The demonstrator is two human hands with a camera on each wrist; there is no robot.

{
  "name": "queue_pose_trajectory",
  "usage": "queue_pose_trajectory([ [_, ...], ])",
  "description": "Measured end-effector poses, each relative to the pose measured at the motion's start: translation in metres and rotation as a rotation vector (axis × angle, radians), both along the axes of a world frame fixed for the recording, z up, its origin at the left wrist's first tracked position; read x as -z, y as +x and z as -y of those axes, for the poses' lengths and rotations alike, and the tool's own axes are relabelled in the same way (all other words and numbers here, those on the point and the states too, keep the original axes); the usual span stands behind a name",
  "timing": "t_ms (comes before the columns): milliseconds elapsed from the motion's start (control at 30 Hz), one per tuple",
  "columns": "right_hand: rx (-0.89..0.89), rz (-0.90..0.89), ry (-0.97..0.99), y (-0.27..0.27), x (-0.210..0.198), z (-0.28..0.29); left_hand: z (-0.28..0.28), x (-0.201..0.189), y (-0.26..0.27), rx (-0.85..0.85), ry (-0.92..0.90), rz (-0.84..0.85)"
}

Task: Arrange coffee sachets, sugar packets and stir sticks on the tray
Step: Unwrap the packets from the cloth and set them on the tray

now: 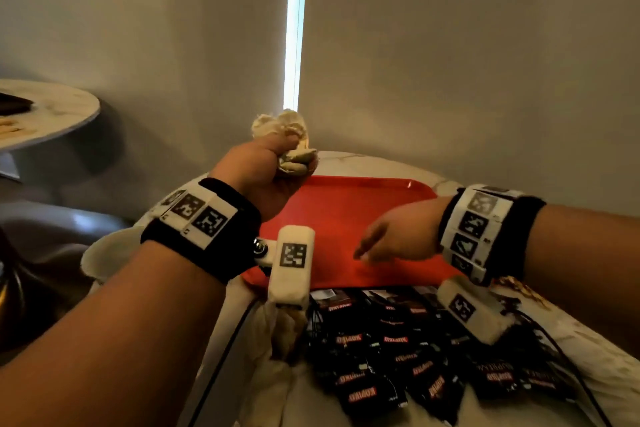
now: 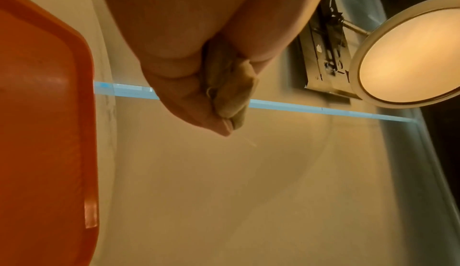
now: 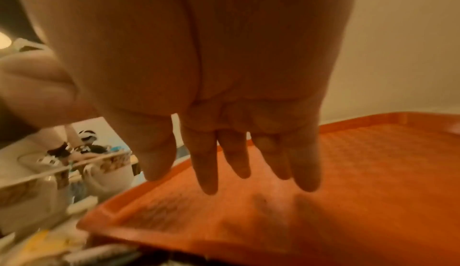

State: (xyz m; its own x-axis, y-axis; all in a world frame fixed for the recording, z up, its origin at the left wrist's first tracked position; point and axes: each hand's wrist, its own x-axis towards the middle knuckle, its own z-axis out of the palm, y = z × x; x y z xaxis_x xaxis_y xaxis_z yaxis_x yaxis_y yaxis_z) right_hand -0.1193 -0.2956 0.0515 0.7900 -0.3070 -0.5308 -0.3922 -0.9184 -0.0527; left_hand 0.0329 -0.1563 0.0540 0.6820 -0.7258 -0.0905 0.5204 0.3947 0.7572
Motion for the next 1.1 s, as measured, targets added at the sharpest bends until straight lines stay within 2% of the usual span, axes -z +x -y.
queue_pose_trajectory([
  [133,-0.04,-0.193,-0.011,0.006,0.019,0.012,0.013,0.015,0.009,-0.003,0.066,0.026],
  [500,-0.054,-0.15,0.001,-0.006,0.022,0.007,0.003,0.027,0.011,-0.05,0.124,0.061],
  [700,-0.05,-0.158,0.028,-0.012,0.01,0.003,-0.008,0.027,0.011,0.034,0.002,-0.012],
  [767,-0.039,-0.043,-0.01,-0.003,-0.008,0.008,-0.011,0.027,0.009,0.067,-0.016,-0.036],
  [900,0.063,0.384,0.019,0.026,-0.059,0.023,-0.011,0.029,0.01,0.06,-0.039,-0.038],
  [1000,0.121,0.584,0.19,0.054,-0.086,0.021,-0.012,0.029,0.013,0.028,-0.06,-0.014],
  [1100,0.131,0.675,0.399,0.085,-0.091,0.006,-0.016,0.03,0.016,0.007,-0.054,0.036],
])
